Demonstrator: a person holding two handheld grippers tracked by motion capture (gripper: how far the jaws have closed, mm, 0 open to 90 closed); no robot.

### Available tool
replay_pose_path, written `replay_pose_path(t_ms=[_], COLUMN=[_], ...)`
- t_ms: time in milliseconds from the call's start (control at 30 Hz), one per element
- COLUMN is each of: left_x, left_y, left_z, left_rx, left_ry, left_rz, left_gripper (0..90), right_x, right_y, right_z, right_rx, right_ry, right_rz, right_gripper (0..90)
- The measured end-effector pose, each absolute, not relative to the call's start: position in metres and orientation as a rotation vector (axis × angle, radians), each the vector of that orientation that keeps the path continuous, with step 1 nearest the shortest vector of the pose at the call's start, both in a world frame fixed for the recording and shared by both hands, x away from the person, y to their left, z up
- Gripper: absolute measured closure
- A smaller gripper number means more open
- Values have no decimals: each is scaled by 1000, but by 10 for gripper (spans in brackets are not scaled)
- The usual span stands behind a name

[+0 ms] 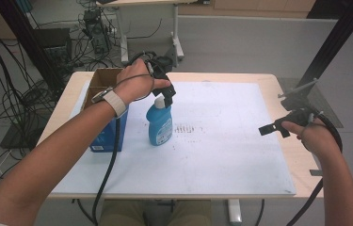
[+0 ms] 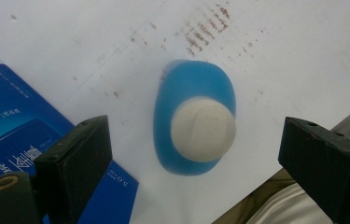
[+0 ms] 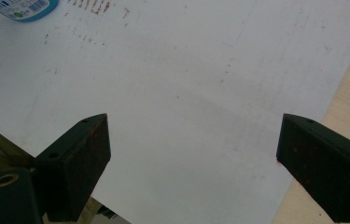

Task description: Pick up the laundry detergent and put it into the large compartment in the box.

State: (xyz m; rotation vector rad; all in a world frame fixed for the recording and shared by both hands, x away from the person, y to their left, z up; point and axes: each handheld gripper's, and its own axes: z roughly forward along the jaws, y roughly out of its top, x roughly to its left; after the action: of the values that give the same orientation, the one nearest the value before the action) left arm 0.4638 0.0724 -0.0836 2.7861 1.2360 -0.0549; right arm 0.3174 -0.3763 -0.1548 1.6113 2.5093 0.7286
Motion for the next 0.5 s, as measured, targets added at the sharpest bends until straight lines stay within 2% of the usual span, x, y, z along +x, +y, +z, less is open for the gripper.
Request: replay_pose_path(t_ms=[500], left_x=[465], left_y=[72], left_z=[-85], left_rx=[2786], left_ry=[1237], left_rz=[-60], left_gripper=[103], right_x=[317], right_y=[-377], right_z=[-155], right_rx=[1613], right_ry=[2507], right_rz=[727], right_gripper=[99])
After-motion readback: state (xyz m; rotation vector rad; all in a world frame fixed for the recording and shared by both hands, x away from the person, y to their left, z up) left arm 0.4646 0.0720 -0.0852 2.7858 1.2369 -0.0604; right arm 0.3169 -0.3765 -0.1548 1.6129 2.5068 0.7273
